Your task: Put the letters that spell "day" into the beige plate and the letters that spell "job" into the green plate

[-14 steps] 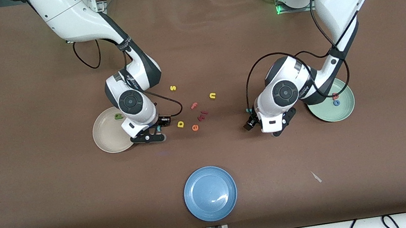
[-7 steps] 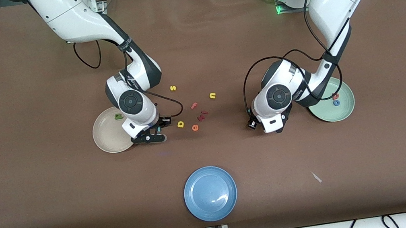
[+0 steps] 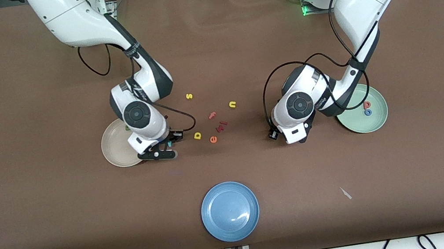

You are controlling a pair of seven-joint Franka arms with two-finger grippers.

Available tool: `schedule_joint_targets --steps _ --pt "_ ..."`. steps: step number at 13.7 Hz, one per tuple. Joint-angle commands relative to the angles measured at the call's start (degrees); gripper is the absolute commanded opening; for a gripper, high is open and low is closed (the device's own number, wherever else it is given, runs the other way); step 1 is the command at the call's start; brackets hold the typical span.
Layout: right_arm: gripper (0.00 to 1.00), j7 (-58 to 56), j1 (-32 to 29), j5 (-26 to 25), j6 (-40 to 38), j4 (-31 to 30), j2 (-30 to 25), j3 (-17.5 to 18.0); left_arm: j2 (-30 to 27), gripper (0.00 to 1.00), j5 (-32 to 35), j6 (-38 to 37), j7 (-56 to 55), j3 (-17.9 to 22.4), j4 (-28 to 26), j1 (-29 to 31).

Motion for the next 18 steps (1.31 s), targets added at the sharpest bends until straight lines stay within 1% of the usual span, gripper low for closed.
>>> schedule_joint_targets --steps 1,3,4,5,7,9,10,11,12,13,16,17,18 --pt "0.20 -5.25 -2.56 0.93 -4.22 -0.24 -3.70 -0.16 -0.12 0.35 0.27 -0.78 -1.17 0.40 -0.55 -0.56" --pt "0.20 -9.02 -3.53 0.93 -6.51 -0.41 -4.85 -1.03 -0.12 0.20 0.27 -0.78 -1.09 0.49 -0.55 -0.64" --pt "0.20 -11.05 -3.62 0.93 -8.35 -0.85 -4.86 -2.52 -0.12 0.11 0.27 -0.78 -0.91 0.49 -0.55 -0.64" --pt "0.20 -12.72 -3.63 0.93 -9.93 -1.64 -4.77 -3.40 -0.21 0.00 0.35 -0.78 -0.21 0.40 -0.47 -0.64" --pt "0.20 -13.35 -3.71 0.93 -8.46 -4.80 -4.33 -3.76 -0.74 0.00 0.88 -0.87 2.24 0.40 0.32 -0.47" --pt "0.22 -13.35 -3.80 0.93 -5.65 -6.74 -3.80 -3.76 -2.66 0.00 0.80 -3.14 7.93 -0.04 1.20 0.32" --pt "0.28 -13.35 -3.89 0.93 -5.29 -7.01 -3.63 -3.76 -3.89 0.00 0.27 -5.42 12.66 -0.04 2.42 0.67" --pt "0.53 -13.26 -4.06 0.93 -5.38 -7.09 -3.45 -3.76 -5.03 0.00 0.18 -8.31 17.93 -0.12 3.13 1.55" --pt "0.85 -12.65 -4.24 1.02 -5.46 -6.75 -3.62 -3.76 -6.70 0.00 0.09 -10.95 23.38 -0.13 3.66 3.21" --pt "0.98 -12.30 -4.24 1.02 -5.73 -6.05 -4.06 -3.85 -8.46 0.00 0.09 -12.98 29.70 -0.21 3.66 5.23" --pt "0.99 -10.29 -3.72 1.11 -6.08 -3.16 -4.94 -3.07 -11.98 0.00 0.18 -19.74 48.59 -0.13 3.58 11.55" --pt "0.99 -7.32 -3.28 1.02 -6.08 -1.57 -4.86 -2.28 -12.95 0.00 0.18 -21.94 55.79 -0.13 3.49 13.84" --pt "0.99 -3.46 -3.10 1.02 -6.08 -0.34 -4.68 -0.70 -13.39 0.00 0.70 -23.61 62.31 -0.04 3.49 15.60"
